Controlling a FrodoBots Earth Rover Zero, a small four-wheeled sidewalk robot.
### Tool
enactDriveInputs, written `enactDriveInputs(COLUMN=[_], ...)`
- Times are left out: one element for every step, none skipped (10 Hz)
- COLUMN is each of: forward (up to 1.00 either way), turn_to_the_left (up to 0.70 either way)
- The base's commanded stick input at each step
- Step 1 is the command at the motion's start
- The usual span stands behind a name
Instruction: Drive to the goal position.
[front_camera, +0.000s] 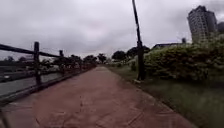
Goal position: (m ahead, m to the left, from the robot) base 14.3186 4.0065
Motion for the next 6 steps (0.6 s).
enactDriveInputs(forward=[1.0, 1.0, 1.0, 1.0, 1.0, 1.0], turn_to_the_left=[0.0, 0.0, 0.0, 0.0, 0.0, 0.0])
